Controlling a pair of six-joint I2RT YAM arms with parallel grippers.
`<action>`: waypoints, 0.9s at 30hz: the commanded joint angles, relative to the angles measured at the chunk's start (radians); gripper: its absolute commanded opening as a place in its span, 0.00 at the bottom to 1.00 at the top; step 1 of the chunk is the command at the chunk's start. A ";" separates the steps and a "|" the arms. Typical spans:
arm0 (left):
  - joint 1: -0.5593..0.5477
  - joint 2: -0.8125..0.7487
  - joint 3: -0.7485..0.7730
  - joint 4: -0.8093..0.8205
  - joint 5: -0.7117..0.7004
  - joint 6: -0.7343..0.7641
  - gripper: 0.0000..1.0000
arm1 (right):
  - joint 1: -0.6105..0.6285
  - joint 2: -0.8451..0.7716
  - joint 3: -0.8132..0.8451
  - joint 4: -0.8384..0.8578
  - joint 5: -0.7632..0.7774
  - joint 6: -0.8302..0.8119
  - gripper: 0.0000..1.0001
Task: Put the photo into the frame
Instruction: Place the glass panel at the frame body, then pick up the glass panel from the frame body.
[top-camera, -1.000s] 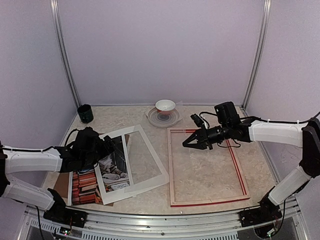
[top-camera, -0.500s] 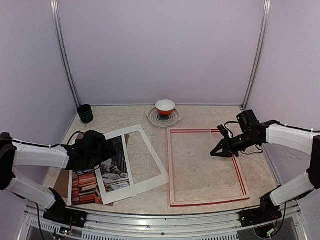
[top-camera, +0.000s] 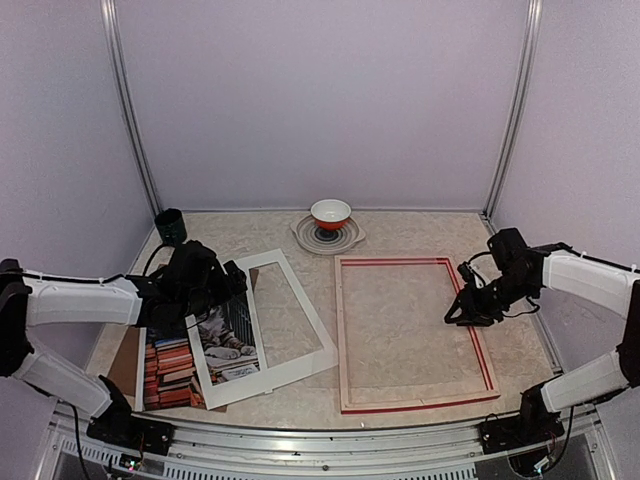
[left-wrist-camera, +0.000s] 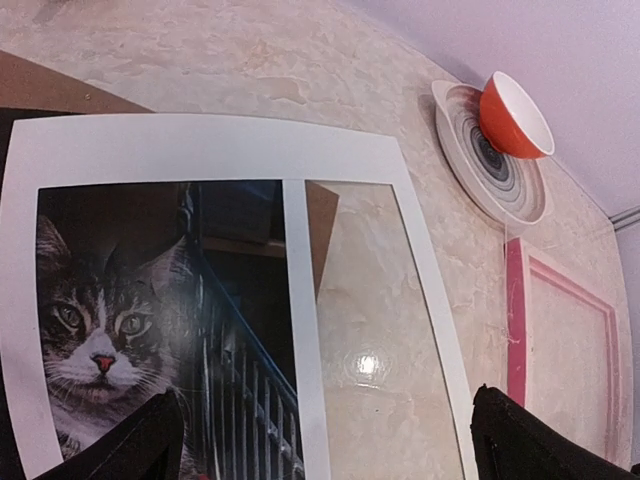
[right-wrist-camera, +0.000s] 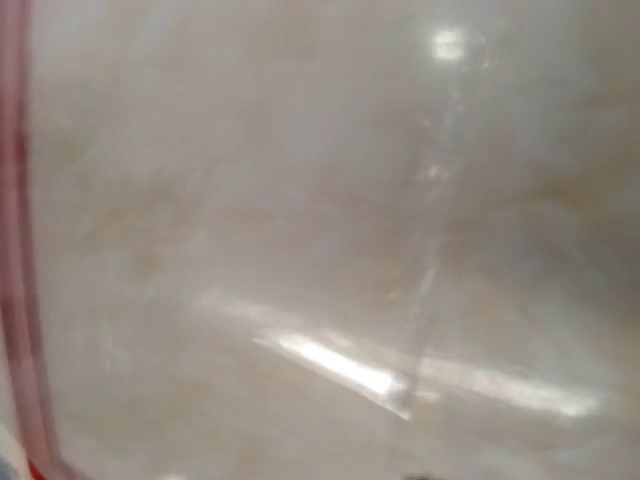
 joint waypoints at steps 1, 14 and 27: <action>-0.010 0.031 0.049 0.015 0.016 0.041 0.99 | -0.024 -0.024 0.026 -0.050 0.118 -0.027 0.52; 0.038 0.191 0.059 -0.081 -0.018 0.018 0.99 | -0.111 -0.076 0.098 0.028 0.192 0.026 0.99; 0.130 0.220 0.035 -0.112 0.008 0.014 0.99 | -0.131 0.103 0.093 0.196 0.231 0.175 0.99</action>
